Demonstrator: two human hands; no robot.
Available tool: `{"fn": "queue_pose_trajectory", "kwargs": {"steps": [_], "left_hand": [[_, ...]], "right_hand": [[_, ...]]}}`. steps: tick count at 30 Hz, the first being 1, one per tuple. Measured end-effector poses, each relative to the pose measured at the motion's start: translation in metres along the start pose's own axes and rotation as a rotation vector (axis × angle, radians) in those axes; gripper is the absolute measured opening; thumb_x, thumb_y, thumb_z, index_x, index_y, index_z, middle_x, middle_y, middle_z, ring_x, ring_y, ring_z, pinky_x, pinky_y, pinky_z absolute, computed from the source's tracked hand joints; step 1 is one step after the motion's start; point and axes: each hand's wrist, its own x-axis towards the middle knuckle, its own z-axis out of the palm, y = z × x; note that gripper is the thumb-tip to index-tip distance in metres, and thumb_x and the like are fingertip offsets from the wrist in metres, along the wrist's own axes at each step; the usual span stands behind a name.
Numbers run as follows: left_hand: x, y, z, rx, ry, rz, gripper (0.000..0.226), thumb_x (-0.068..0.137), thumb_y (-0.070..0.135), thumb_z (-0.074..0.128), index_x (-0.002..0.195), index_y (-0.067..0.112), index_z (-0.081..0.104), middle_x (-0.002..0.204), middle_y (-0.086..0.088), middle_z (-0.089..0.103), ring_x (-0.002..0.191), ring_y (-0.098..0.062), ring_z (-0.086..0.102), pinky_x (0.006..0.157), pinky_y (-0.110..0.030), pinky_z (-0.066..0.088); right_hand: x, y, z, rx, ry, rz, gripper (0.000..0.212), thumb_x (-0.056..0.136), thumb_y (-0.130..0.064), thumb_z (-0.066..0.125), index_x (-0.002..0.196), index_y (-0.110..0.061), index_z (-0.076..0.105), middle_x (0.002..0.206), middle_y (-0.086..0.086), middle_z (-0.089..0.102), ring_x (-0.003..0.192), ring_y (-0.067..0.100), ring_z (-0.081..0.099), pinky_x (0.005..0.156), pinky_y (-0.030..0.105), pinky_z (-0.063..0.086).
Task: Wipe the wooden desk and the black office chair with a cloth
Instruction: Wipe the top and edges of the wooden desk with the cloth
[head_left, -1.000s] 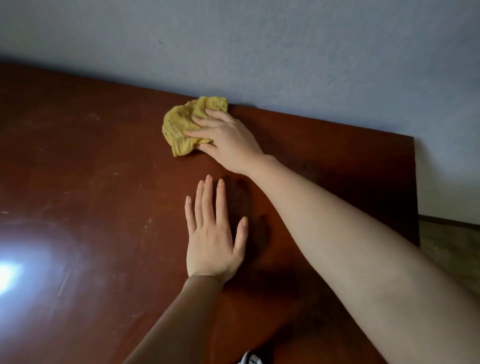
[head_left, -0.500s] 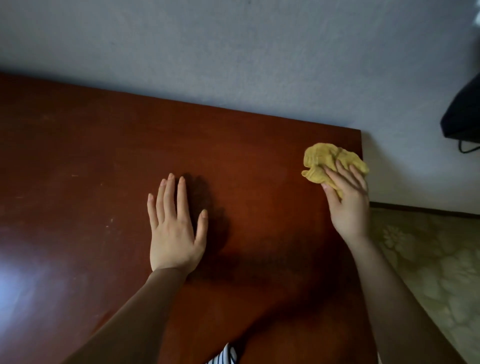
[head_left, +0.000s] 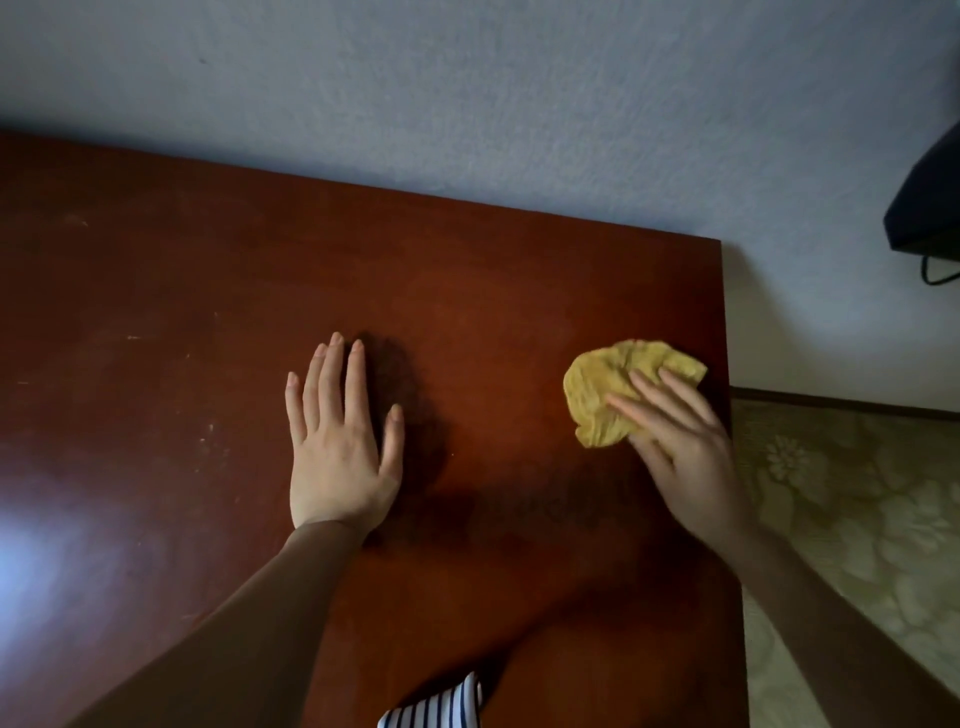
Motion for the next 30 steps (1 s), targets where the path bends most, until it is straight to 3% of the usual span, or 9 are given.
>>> {"fn": "queue_pose_trajectory", "kwargs": {"steps": [8,12,15,19,25,28,30], "left_hand": [[0.0,0.0,0.001,-0.021,0.015,0.009,0.062,0.095,0.038,0.027,0.147,0.004,0.026,0.154,-0.015,0.022,0.144,-0.025,0.012,0.119,-0.036,-0.005],[0.001,0.0,0.002,-0.048,0.025,0.014,0.06,0.095,0.036,0.027,0.147,0.004,0.026,0.155,-0.014,0.021,0.145,-0.022,0.008,0.119,-0.034,-0.006],[0.001,0.0,0.003,-0.067,0.03,0.023,0.06,0.095,0.035,0.027,0.147,0.004,0.026,0.155,-0.014,0.021,0.145,-0.023,0.008,0.119,-0.038,-0.003],[0.002,0.0,0.002,-0.093,0.03,0.041,0.059,0.096,0.035,0.026,0.147,0.007,0.024,0.155,-0.014,0.02,0.145,-0.025,0.007,0.118,-0.042,0.0],[-0.001,-0.001,0.0,-0.207,0.022,0.06,0.063,0.095,0.04,0.028,0.149,0.009,0.018,0.157,-0.013,0.01,0.146,-0.022,-0.002,0.119,-0.041,-0.001],[-0.003,-0.006,-0.004,-0.309,0.022,0.086,0.071,0.093,0.046,0.035,0.15,0.009,0.015,0.158,-0.015,0.002,0.146,-0.024,-0.005,0.118,-0.048,0.004],[-0.004,-0.01,-0.008,-0.385,0.003,0.112,0.076,0.091,0.049,0.04,0.151,0.012,0.011,0.158,-0.014,-0.004,0.146,-0.026,-0.007,0.117,-0.052,0.008]], "right_hand": [[0.109,0.05,-0.016,-0.041,0.142,0.323,0.037,0.094,-0.011,0.054,0.131,-0.008,0.056,0.142,0.013,0.046,0.135,0.032,0.035,0.113,0.032,0.022],[0.145,0.053,-0.014,-0.003,0.257,0.458,0.033,0.095,-0.014,0.05,0.126,-0.008,0.06,0.137,0.009,0.053,0.131,0.025,0.041,0.11,0.028,0.029],[0.146,0.045,-0.008,-0.019,0.26,0.565,0.036,0.097,-0.019,0.047,0.132,-0.015,0.056,0.142,0.006,0.048,0.136,0.024,0.034,0.111,0.031,0.026],[0.125,0.02,0.003,-0.056,0.237,0.48,0.038,0.097,-0.018,0.049,0.135,-0.013,0.052,0.144,0.009,0.045,0.139,0.028,0.028,0.114,0.029,0.018],[0.076,-0.039,0.025,-0.035,0.111,0.253,0.037,0.093,-0.013,0.057,0.13,-0.014,0.056,0.141,0.009,0.048,0.137,0.03,0.032,0.112,0.029,0.019],[0.049,-0.075,0.034,0.003,0.06,0.163,0.039,0.089,-0.009,0.062,0.128,-0.016,0.059,0.138,0.008,0.051,0.136,0.029,0.035,0.111,0.024,0.018],[0.035,-0.097,0.039,0.026,0.03,0.115,0.041,0.087,-0.008,0.064,0.126,-0.018,0.061,0.137,0.006,0.053,0.135,0.028,0.036,0.111,0.028,0.022]]}}
